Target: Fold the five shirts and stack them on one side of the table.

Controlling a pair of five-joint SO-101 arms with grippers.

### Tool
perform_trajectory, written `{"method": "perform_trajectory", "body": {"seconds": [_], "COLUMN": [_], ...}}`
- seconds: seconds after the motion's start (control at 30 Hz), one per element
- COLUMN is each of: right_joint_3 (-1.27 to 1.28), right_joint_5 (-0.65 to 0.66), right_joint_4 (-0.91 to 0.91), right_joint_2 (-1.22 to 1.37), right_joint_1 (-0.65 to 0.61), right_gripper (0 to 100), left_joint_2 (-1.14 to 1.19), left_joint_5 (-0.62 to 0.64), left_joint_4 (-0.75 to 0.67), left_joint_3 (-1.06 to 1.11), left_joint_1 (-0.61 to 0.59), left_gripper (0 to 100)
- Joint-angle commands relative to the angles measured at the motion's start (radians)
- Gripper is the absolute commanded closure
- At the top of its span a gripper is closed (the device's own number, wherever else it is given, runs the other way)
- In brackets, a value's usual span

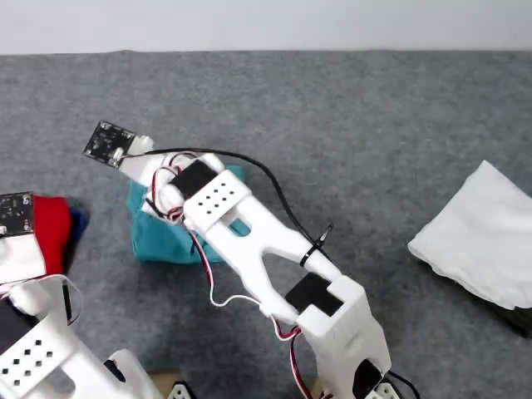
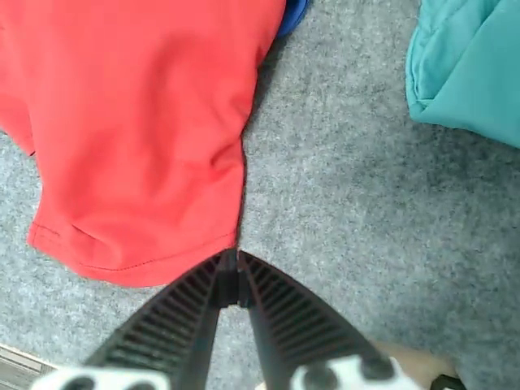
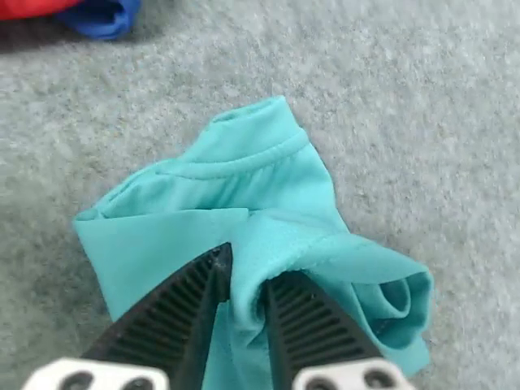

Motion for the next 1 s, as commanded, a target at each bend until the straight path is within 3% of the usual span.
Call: {"method": "perform_trajectory", "body": {"seconds": [0.0,0.13,0.3,0.6,0.7,0.83,0.97], "right_joint_3": [-0.034,-0.034,-0.034,-0.092,-0.132,-0.144,-0.141], "right_joint_5": [0.011,0.011,0.008,0.008,0.011,0.012,0.012], "right_joint_4": [-0.022,-0.068,-0.101,-0.108,-0.035,0.133,0.249], "right_joint_2": [-0.016,-0.016,-0.016,-0.018,-0.018,-0.016,-0.015], "right_joint_1": [-0.024,-0.027,-0.027,-0.031,-0.015,0.061,0.133], "right_gripper": [98.8,97.6,85.7,85.0,86.2,99.0,99.1], "left_joint_2": [-0.012,-0.012,-0.012,-0.012,-0.012,-0.012,-0.012], "left_joint_5": [0.009,0.009,0.009,0.009,0.009,0.009,0.014], "left_joint_4": [-0.014,-0.014,-0.014,-0.014,-0.014,-0.014,-0.014], "left_joint_3": [-0.001,-0.001,0.001,0.002,0.002,0.002,0.002], "left_joint_1": [0.006,0.006,0.008,0.008,0.008,0.008,0.008], "left_gripper": [100,100,100,100,100,100,100]}}
